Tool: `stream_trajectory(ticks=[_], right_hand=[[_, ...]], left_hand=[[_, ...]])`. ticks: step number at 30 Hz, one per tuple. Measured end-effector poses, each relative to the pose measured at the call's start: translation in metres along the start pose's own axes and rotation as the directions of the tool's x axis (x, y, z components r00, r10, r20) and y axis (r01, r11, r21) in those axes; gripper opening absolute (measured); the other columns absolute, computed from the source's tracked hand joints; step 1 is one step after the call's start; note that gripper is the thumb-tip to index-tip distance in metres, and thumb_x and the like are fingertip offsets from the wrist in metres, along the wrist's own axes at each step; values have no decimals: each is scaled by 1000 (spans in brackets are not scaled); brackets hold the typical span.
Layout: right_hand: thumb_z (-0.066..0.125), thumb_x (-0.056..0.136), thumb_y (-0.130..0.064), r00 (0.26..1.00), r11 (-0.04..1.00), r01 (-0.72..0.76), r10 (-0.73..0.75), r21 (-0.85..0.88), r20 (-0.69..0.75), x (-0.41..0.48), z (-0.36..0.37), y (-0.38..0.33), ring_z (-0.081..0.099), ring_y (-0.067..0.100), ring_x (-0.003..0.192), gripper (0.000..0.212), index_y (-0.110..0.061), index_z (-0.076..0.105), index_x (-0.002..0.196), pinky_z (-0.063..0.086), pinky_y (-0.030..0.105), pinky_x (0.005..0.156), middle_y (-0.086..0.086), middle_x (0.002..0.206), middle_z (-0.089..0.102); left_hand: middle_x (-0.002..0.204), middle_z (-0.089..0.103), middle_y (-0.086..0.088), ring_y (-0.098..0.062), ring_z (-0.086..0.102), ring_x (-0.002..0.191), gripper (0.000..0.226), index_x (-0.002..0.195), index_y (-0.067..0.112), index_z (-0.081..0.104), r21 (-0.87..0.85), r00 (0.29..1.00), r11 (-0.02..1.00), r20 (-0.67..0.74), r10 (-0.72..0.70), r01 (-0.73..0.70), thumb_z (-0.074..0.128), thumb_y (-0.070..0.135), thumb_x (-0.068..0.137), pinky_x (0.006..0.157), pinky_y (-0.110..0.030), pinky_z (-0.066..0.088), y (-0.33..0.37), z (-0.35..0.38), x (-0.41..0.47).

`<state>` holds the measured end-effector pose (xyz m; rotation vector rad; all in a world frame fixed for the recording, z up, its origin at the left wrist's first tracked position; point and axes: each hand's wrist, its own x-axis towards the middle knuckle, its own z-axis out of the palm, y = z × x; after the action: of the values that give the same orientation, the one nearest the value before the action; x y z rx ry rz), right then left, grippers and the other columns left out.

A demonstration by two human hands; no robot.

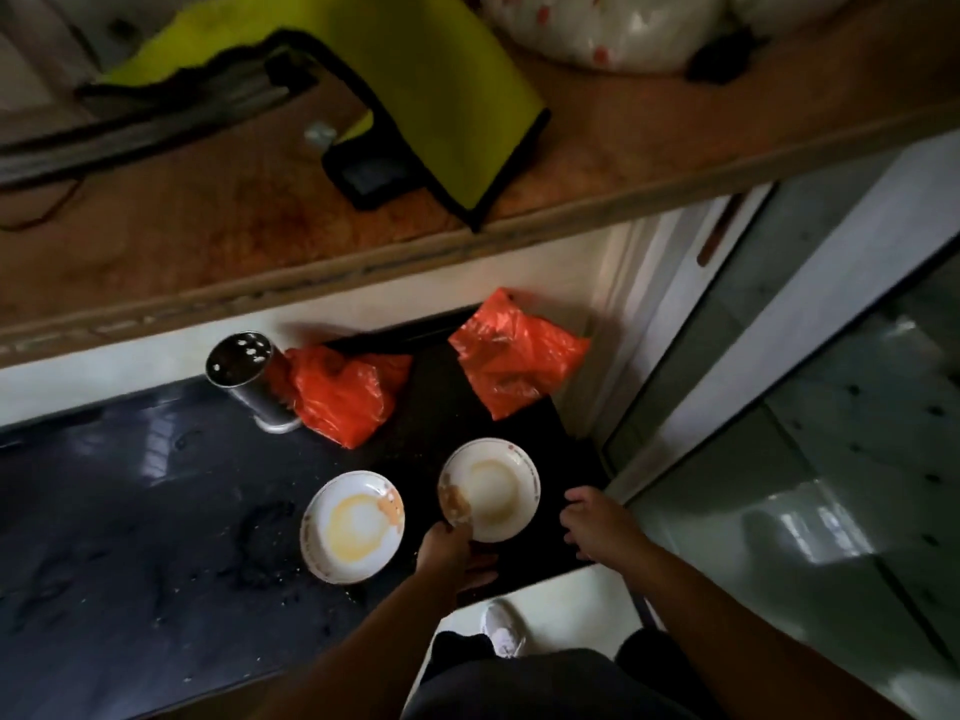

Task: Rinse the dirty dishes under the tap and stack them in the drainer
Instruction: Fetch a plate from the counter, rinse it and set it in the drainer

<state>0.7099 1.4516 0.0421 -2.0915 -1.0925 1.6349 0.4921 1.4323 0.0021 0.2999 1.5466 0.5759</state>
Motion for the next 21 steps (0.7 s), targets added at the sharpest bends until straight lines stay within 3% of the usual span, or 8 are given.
stream_trajectory(ticks=[3,6,8,11,13,15,18,21], right_hand=[[53,98,-20,992,997,-14,24,-78,125,24,-13,-20,62,17,93,65,-22,27,158,50,23,51,-1,133,56],[52,99,-22,964,985,-10,56,-173,260,41,-22,-37,65,14,91,70,-28,19,161,56,26,58,-6,130,55],[54,99,-26,955,965,43,37,-259,294,48,-27,-46,68,16,93,67,-26,24,159,59,29,65,-2,136,55],[56,98,-31,945,916,140,-10,-375,328,54,-33,-54,73,18,88,49,-22,44,146,63,36,70,-4,109,66],[54,98,-28,937,863,235,-80,-447,339,55,-33,-57,74,21,82,32,-19,56,129,63,39,70,0,94,70],[55,97,-27,901,768,385,-191,-512,390,54,-28,-59,72,24,81,20,-18,60,115,63,41,69,1,92,69],[58,96,-30,776,592,608,-303,-530,553,39,-9,-62,62,20,82,10,-24,56,104,50,36,68,-5,90,63],[61,94,-25,642,490,744,-337,-454,689,4,20,-62,59,10,77,5,-25,56,96,40,27,61,-14,83,60]], left_hand=[[100,77,-21,-32,81,72,47,119,13,51,-37,994,998,-105,37,-42,55,55,101,60,-44,65,2,18,3],[107,71,-22,-35,80,70,45,123,13,46,-60,978,995,-198,65,-78,57,51,102,59,-49,66,1,33,-4],[109,69,-23,-37,79,70,37,124,11,46,-60,970,993,-229,84,-100,57,41,104,63,-53,66,-1,40,-15],[113,68,-23,-27,79,62,28,121,6,50,-29,942,991,-316,115,-131,59,26,104,59,-51,66,-15,50,-37],[110,70,-25,-34,80,71,25,122,6,52,-120,931,977,-342,126,-176,56,24,105,66,-54,66,-30,59,-56],[106,73,-25,-36,80,76,25,125,9,52,-210,914,950,-379,140,-233,52,27,107,70,-51,66,-44,66,-78],[102,73,-22,-37,80,77,29,127,7,51,-331,866,895,-489,109,-299,52,30,108,69,-45,65,-70,68,-114],[93,75,-20,-37,80,78,26,124,5,54,-428,802,823,-595,55,-374,50,27,109,68,-43,65,-105,69,-156]])
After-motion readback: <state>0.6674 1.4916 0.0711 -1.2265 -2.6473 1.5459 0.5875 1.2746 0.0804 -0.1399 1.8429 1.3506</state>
